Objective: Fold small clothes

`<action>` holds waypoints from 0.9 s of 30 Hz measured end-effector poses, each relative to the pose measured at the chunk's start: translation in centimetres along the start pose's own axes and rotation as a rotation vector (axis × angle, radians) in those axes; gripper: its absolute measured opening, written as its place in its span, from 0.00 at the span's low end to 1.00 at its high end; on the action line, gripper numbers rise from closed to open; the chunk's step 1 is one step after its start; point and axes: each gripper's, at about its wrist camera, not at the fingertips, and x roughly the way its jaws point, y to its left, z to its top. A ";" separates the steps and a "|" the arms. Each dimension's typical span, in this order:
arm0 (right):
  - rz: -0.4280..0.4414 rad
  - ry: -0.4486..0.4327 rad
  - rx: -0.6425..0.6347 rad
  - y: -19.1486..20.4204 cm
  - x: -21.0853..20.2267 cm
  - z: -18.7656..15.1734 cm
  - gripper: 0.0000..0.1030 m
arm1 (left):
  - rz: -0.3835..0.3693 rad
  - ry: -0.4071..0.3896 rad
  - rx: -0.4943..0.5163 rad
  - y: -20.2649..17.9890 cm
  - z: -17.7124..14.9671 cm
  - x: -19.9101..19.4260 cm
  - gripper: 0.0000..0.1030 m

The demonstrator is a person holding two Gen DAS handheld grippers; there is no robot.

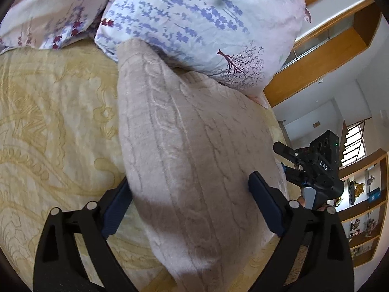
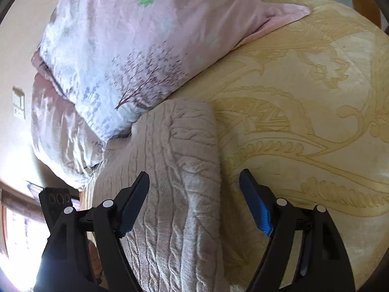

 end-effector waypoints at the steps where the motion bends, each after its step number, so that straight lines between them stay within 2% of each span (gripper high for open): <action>1: 0.019 0.012 -0.001 0.0 0.2 -0.1 0.71 | -0.003 -0.001 -0.001 0.0 0.1 0.1 0.90; 2: 0.056 0.035 0.009 -0.1 0.6 -0.1 0.67 | -0.007 -0.003 -0.003 0.1 0.2 0.0 0.89; 3: 0.096 0.064 0.028 -0.3 1.0 -0.2 0.58 | -0.019 -0.007 -0.008 0.2 0.2 0.0 0.89; 4: 0.129 0.064 0.047 -0.6 1.2 -0.3 0.57 | -0.027 -0.011 -0.011 0.1 0.2 -0.1 0.88; 5: 0.135 0.064 0.048 -0.6 1.1 -0.3 0.56 | -0.030 -0.015 -0.014 0.2 0.2 0.0 0.85; 12: 0.183 0.110 0.023 0.3 1.4 -0.7 0.52 | -0.058 -0.030 -0.058 1.4 -0.3 -0.7 0.76; 13: 0.184 0.114 0.014 0.6 1.6 -0.9 0.51 | -0.053 -0.032 -0.056 1.5 -0.4 -0.8 0.74; 16: 0.207 0.123 0.019 0.8 2.3 -1.4 0.39 | -0.023 -0.053 -0.029 1.0 -0.8 -1.1 0.63; 20: 0.212 0.093 0.004 1.2 1.7 -1.9 0.35 | 0.025 -0.080 0.036 -0.4 -1.1 -1.7 0.51; 27: 0.208 0.056 -0.036 2.8 0.0 -3.4 0.34 | 0.099 -0.108 0.126 -1.9 -2.1 -3.3 0.45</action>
